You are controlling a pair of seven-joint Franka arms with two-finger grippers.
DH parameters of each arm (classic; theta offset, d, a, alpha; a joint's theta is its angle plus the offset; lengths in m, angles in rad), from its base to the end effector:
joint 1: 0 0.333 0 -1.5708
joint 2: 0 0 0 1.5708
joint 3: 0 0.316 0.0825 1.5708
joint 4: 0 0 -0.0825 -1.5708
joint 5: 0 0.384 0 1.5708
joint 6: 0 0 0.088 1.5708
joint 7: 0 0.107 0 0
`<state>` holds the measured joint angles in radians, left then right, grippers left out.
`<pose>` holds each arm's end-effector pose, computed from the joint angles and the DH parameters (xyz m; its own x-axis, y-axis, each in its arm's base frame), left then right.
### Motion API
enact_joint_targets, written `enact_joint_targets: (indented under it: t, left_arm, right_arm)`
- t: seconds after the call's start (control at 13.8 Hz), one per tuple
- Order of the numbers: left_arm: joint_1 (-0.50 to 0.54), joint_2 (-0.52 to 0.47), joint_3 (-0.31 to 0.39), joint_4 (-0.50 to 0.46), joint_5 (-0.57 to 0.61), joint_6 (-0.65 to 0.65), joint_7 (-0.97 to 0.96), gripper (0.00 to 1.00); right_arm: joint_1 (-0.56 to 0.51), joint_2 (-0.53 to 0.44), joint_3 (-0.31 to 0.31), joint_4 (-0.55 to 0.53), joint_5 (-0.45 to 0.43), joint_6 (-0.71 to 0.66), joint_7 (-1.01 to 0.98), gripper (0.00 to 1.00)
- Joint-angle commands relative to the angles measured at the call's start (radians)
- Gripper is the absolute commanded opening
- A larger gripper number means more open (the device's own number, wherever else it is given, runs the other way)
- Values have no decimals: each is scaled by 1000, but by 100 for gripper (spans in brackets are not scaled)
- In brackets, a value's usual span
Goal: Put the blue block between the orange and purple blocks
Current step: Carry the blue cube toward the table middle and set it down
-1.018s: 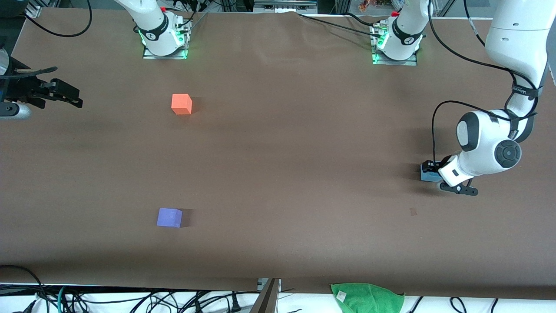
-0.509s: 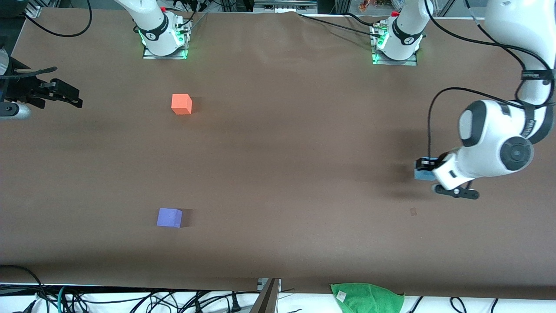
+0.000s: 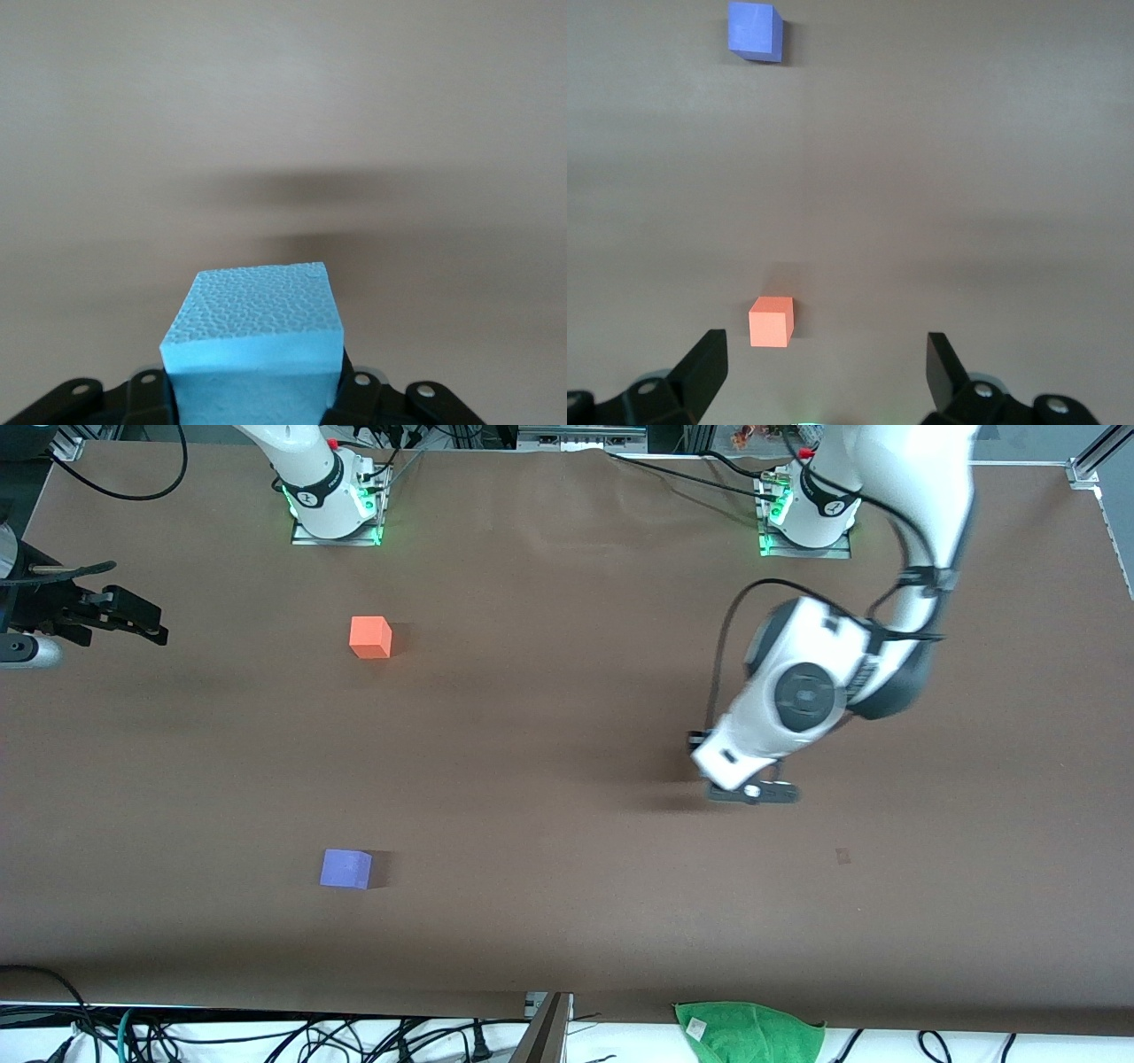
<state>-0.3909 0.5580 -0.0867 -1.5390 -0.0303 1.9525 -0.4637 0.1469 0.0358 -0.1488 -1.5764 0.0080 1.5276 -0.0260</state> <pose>0.6090 -0.3081 0.3186 0.9871 0.0091 -0.1600 0.0093 -1.0000 0.0005 0.5594 0.0013 0.5985 0.9962 0.0241 -0.0840 0.0238 -0.9997 -0.0049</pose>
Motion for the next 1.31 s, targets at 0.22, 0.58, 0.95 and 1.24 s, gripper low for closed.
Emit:
enact_joint_targets:
  t: [0.22,0.58,0.95,1.24]
  left_arm:
    - [-175,171,10,145,-115,165,-93,26]
    - [-253,270,10,134,-131,293,-81,41]
    - [-263,298,10,131,-131,333,-92,100]
    - [-256,248,10,109,-131,297,-102,100]
  right_arm:
    - [-6,6,-1,18,15,-4,-11,99]
    - [-6,6,-1,18,17,-3,-11,99]
    - [-6,6,-1,19,15,-1,-11,100]
    - [-6,6,-1,18,17,-3,-11,99]
